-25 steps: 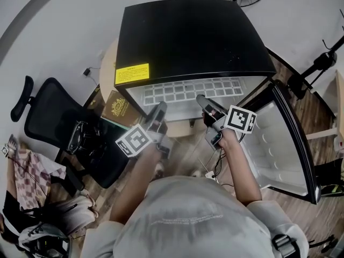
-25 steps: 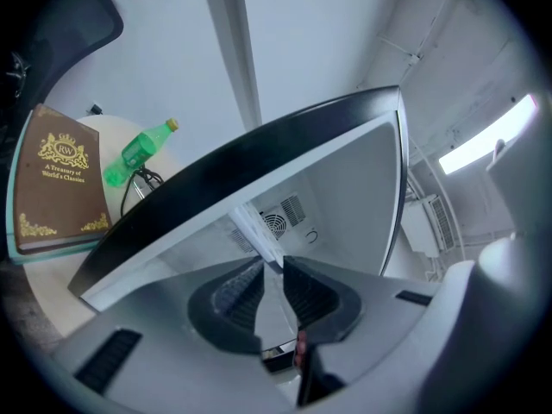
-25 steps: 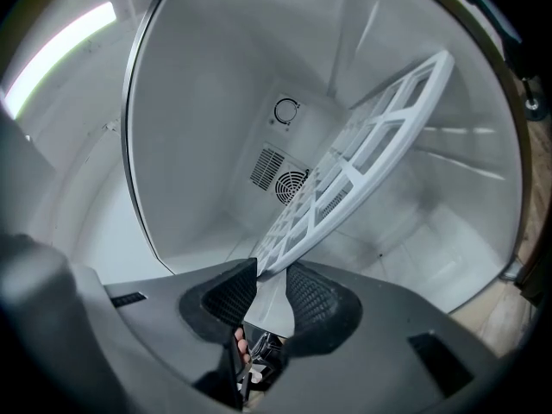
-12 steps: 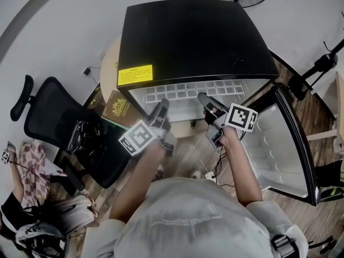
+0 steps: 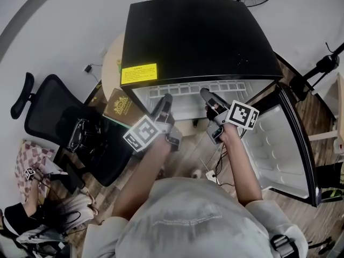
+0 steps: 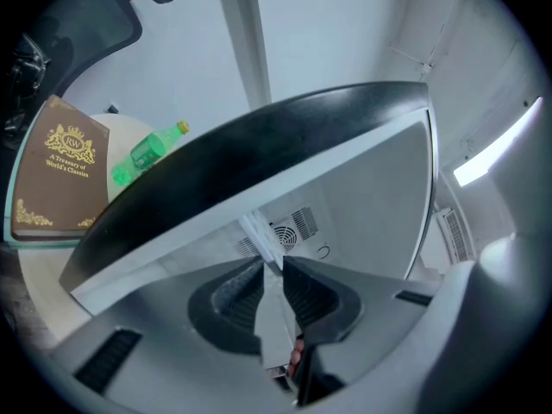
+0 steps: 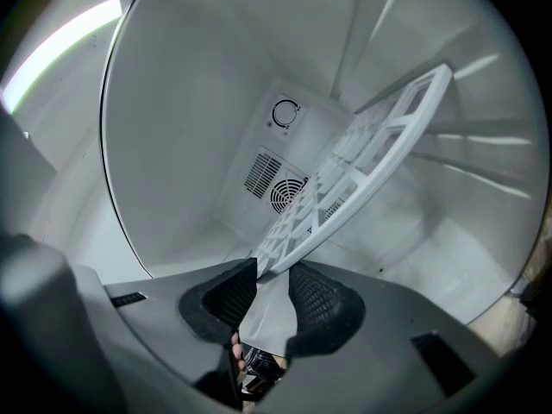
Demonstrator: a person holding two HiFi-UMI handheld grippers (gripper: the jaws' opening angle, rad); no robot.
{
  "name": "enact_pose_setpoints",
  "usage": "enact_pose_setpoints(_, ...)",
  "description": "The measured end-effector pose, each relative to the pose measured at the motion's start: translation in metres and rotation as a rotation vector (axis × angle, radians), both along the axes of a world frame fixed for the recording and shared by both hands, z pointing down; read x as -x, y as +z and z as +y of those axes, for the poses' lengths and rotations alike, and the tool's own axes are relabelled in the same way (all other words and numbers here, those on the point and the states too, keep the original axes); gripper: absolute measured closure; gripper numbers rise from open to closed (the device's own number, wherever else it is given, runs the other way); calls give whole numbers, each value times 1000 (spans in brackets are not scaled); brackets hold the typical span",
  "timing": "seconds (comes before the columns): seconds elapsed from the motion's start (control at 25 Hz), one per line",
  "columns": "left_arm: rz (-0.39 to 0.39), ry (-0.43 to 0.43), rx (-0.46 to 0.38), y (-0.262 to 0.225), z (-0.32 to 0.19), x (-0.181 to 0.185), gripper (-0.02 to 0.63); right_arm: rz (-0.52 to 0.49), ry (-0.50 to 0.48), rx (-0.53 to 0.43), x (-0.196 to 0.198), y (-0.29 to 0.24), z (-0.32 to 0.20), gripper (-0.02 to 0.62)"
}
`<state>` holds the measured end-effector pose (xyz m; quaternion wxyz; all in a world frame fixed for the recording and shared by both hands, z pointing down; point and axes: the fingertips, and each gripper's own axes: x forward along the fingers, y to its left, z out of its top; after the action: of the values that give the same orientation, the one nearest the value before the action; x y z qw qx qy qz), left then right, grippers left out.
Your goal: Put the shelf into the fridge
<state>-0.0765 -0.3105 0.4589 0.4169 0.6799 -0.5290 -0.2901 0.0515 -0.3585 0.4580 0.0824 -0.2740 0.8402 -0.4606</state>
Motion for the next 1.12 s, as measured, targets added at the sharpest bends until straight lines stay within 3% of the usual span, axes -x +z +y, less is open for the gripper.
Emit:
enact_pose_setpoints(0.48, 46, 8, -22, -2, -7, -2, 532, 0, 27, -33, -1, 0, -3, 479)
enact_pose_setpoints(0.8, 16, 23, -30, -1, -4, -1, 532, 32, 67, -40, -2, -1, -1, 472)
enact_pose_setpoints(0.96, 8, 27, 2, 7, 10, 3, 535, 108, 105, -53, -8, 1, 9, 472)
enact_pose_setpoints(1.12, -62, 41, 11, 23, 33, 24, 540, 209, 137, -93, -7, 8, 32, 474)
